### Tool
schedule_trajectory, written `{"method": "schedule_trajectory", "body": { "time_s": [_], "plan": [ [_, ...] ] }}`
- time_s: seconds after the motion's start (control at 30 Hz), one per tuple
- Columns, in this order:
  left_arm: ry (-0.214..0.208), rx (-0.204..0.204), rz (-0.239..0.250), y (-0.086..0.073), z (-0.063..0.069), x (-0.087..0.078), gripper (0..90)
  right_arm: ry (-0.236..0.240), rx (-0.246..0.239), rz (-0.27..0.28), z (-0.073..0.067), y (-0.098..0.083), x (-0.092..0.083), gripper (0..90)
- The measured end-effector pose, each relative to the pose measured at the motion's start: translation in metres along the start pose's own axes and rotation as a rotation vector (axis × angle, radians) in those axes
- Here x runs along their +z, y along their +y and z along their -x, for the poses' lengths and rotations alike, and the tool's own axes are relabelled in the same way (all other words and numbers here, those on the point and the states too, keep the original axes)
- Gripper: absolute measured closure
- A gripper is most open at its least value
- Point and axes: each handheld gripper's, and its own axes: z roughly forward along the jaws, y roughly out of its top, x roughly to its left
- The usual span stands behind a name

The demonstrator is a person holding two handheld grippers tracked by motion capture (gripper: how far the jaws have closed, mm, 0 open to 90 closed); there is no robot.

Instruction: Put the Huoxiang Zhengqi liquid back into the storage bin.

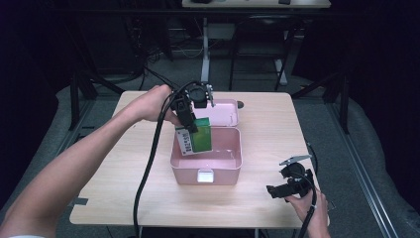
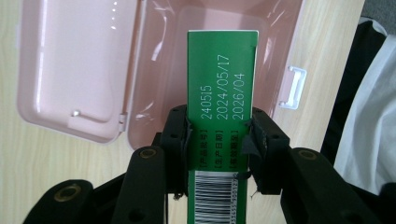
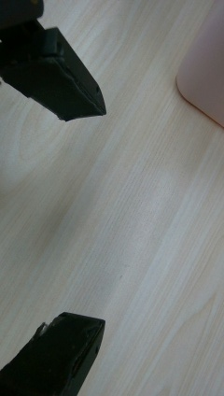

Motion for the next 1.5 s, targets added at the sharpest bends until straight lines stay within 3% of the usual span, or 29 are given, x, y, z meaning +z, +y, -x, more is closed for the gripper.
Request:
{"method": "schedule_trajectory", "body": {
  "time_s": [0.53, 1.2, 1.5],
  "plan": [
    [-0.057, 0.016, -0.032, -0.007, 0.008, 0.043, 63.4, 0.002, -0.003, 0.002, -0.002, -0.001, 0.002, 0.0],
    [-0.111, 0.035, -0.064, -0.017, 0.011, 0.080, 63.3, -0.002, -0.005, -0.003, -0.002, -0.002, 0.002, 0.0],
    [-0.134, 0.040, -0.053, -0.023, 0.013, 0.093, 63.3, -0.008, -0.007, -0.003, -0.001, -0.003, 0.001, 0.0]
  ]
}}
